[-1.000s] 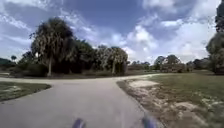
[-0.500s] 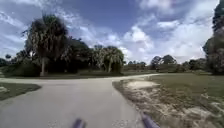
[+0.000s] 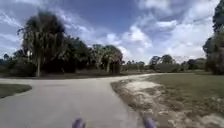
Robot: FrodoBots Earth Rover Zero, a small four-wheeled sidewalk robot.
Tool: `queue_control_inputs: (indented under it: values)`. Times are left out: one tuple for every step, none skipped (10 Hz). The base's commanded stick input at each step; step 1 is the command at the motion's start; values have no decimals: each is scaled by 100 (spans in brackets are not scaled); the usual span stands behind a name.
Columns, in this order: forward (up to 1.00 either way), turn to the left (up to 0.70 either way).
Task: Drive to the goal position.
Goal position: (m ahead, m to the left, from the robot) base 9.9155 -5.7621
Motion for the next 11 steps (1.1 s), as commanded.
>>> queue_control_inputs:
  values:
    - [69, 34]
    - [69, 34]
    - [69, 34]
    - [69, 34]
    - [69, 34]
    - [69, 34]
    - [69, 16]
    - [69, 3]
    - [69, 3]
    - [69, 3]
    - [69, 3]
